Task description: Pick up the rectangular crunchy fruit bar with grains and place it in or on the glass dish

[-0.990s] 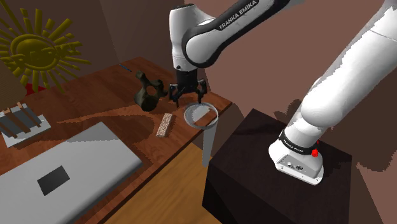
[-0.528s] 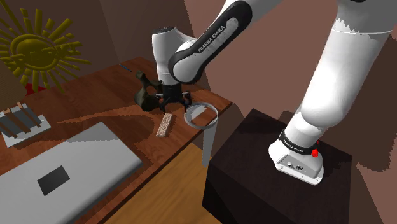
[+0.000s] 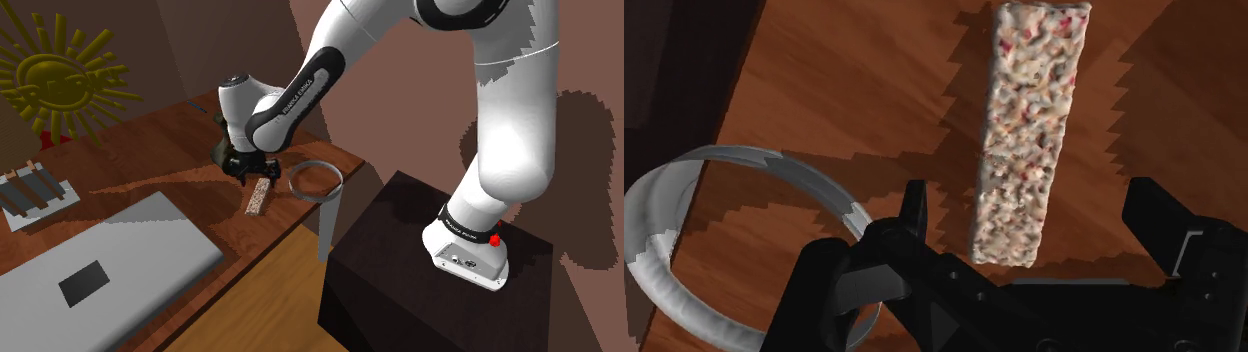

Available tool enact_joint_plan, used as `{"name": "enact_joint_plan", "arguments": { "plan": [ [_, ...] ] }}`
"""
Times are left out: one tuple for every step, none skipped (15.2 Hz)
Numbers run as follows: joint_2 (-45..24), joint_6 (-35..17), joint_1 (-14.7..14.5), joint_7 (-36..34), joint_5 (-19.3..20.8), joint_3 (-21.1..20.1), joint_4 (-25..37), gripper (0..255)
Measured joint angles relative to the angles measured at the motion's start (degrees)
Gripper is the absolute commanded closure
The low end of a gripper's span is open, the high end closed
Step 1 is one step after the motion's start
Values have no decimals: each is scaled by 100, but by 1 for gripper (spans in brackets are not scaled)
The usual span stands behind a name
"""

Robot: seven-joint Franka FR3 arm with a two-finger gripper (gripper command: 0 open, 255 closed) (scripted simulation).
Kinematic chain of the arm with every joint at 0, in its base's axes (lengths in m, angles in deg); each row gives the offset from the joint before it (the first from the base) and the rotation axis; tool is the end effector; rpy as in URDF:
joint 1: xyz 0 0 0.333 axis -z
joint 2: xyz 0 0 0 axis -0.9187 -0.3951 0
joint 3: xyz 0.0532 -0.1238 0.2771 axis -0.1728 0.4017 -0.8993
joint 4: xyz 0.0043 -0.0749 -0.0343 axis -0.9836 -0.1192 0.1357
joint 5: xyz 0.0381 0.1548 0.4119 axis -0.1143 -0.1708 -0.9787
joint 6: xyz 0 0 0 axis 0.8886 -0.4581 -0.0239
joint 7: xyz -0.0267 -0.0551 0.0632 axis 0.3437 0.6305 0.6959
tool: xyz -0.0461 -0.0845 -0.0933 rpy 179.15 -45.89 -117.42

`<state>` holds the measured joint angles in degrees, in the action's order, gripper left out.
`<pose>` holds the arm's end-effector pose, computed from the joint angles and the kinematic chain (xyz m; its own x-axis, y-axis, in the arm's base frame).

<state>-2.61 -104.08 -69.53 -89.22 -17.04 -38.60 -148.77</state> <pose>0.5747 0.2476 0.1417 0.5662 -0.8239 0.0242 -0.8239 -0.5647 0.0489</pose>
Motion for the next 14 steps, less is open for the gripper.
{"name": "enact_joint_plan", "arguments": {
  "plan": [
    [-67, -25, -18, -61, 33, 47, 42, 0],
    [-180, -48, -64, -124, 79, 90, 131, 0],
    [-269, -90, -94, -166, 118, 125, 176, 0],
    [-340, -153, -115, -199, 155, 156, 181, 0],
    [-400, -207, -121, -210, 186, 184, 185, 0],
    [-442, -257, -129, -226, 210, 205, 177, 0],
    [-490, -300, -142, -243, 234, 225, 181, 0],
    [-553, -356, -158, -264, 266, 251, 188, 0],
    [-586, -373, -169, -274, 278, 262, 201, 0],
    [-599, -381, -175, -280, 284, 267, 206, 0],
    [-604, -388, -177, -283, 287, 269, 206, 0],
    [-606, -392, -177, -284, 289, 271, 204, 0],
    [-607, -393, -177, -284, 290, 271, 204, 0],
    [-608, -394, -177, -284, 290, 272, 204, 0]
  ]
}}
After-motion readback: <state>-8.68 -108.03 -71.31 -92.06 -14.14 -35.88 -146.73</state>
